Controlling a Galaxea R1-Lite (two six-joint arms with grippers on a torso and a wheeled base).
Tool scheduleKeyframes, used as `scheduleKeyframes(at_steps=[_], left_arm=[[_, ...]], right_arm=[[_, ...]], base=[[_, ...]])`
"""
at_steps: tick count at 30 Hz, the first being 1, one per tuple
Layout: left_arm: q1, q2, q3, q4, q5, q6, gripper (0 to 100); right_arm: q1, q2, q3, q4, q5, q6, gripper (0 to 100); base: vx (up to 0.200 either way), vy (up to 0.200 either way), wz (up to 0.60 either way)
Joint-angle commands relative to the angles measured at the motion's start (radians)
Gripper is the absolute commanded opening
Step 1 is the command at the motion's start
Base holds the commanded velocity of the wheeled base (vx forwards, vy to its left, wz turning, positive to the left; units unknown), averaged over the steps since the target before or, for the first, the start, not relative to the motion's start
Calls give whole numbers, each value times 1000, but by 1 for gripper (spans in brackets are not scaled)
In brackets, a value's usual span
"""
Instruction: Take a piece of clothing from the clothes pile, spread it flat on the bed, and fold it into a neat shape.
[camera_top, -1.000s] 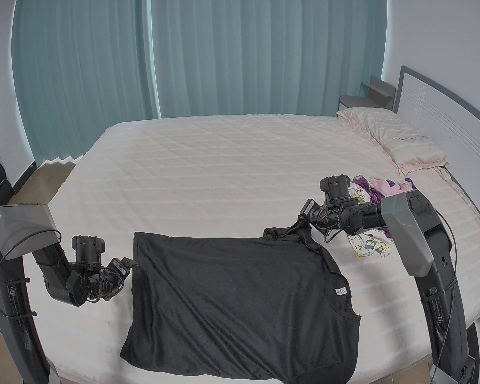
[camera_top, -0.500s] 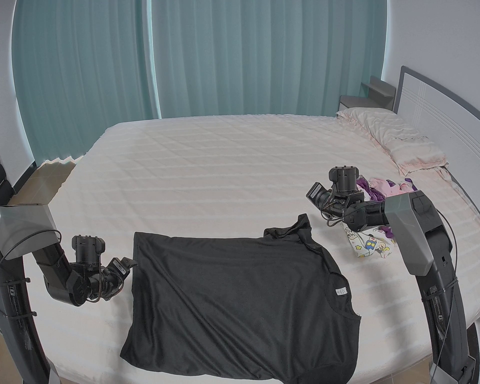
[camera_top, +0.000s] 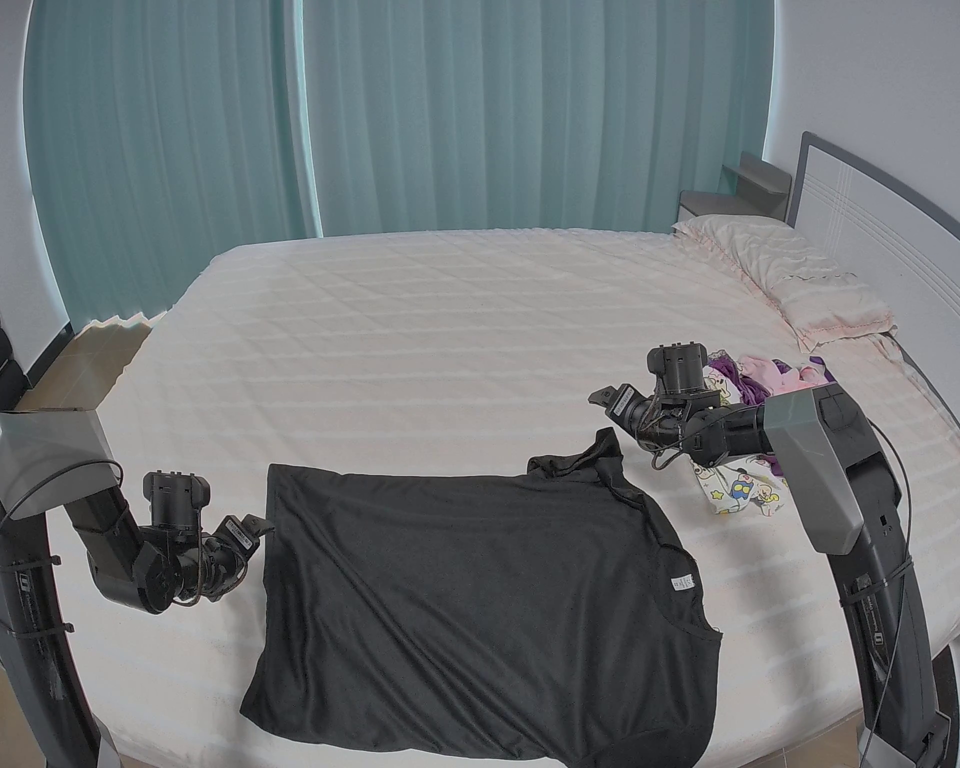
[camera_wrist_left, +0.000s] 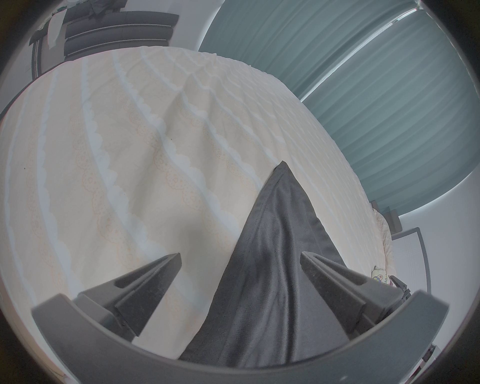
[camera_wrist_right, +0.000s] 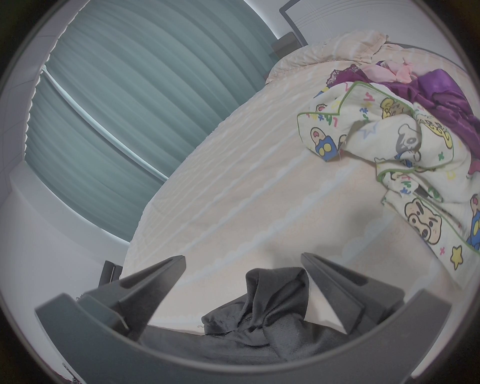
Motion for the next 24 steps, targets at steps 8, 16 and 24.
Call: scheduleKeyframes(at_steps=[8,16,24], left_arm=[[-3,1,8,-3,0,0,100],[-3,1,8,-3,0,0,100],[-3,-2,8,-3,0,0,100]], right_arm=[[18,29,1,2,0,-4,100],[21,52,1,8,0,-22,0],[2,35,1,-13,-1,-19,0]], base=[[0,0,0],[0,0,0],[0,0,0]])
